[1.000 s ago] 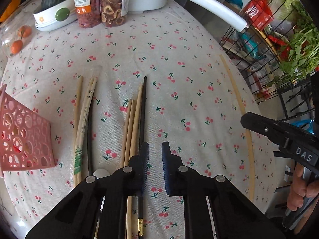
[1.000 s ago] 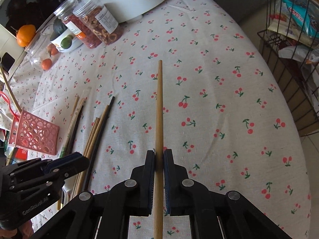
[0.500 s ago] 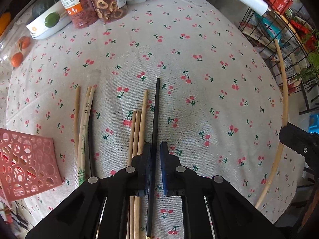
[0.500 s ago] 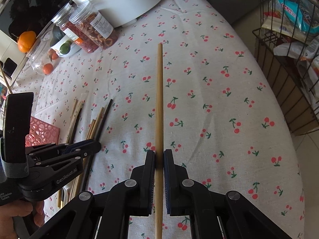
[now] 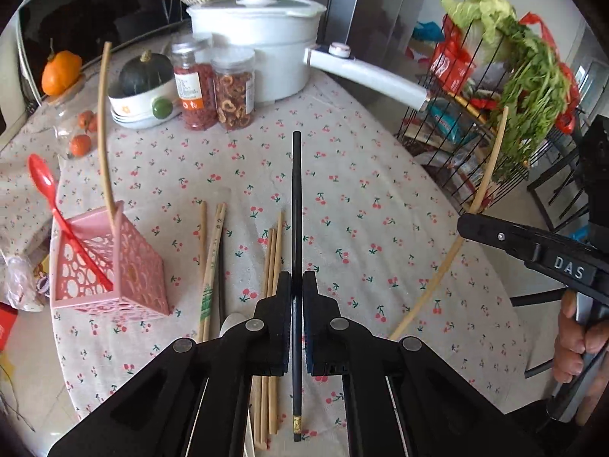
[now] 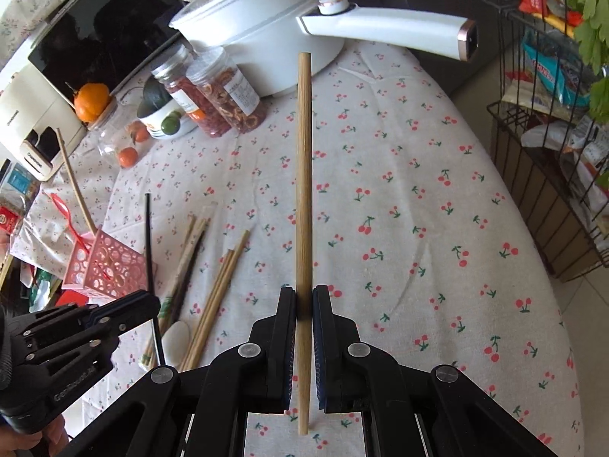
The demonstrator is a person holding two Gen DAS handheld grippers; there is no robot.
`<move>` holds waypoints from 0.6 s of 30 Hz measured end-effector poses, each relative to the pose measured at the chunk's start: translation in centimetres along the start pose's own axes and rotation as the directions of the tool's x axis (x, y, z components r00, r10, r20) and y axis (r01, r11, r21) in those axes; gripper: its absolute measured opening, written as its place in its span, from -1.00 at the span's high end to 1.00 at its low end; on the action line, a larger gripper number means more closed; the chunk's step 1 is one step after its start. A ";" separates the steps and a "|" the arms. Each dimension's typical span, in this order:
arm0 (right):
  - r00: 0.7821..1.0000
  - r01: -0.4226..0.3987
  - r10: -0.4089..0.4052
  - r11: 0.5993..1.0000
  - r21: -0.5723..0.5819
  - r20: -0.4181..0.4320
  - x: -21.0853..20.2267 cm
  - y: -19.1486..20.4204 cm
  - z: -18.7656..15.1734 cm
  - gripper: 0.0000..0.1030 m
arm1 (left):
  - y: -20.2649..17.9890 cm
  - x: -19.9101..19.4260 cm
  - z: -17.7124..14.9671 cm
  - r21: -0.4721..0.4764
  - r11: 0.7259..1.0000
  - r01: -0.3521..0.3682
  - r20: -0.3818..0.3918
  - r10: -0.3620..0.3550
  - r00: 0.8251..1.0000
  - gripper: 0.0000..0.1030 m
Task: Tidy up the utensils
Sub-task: 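Grasp a black chopstick with the left gripper while the right gripper lifts its chopstick, then lower both chopsticks into the pink basket and open both grippers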
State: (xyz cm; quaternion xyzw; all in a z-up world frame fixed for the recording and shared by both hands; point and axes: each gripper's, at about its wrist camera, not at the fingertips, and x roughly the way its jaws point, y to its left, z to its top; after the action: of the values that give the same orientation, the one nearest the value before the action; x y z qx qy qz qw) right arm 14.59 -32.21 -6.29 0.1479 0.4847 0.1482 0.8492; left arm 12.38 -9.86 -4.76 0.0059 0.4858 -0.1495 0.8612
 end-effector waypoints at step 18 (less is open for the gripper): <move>0.951 -0.005 0.053 0.988 -0.156 0.305 -6.4 9.5 -0.3 0.90 | 7.7 -19.5 -2.2 -0.125 0.991 -0.043 0.564 0.107 0.819 0.90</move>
State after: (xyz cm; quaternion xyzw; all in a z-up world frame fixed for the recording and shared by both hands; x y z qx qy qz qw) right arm 10.17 -26.07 2.30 0.1107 0.3310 0.1727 0.9211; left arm 3.11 2.79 9.41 -0.0661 0.2134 -0.0843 0.9711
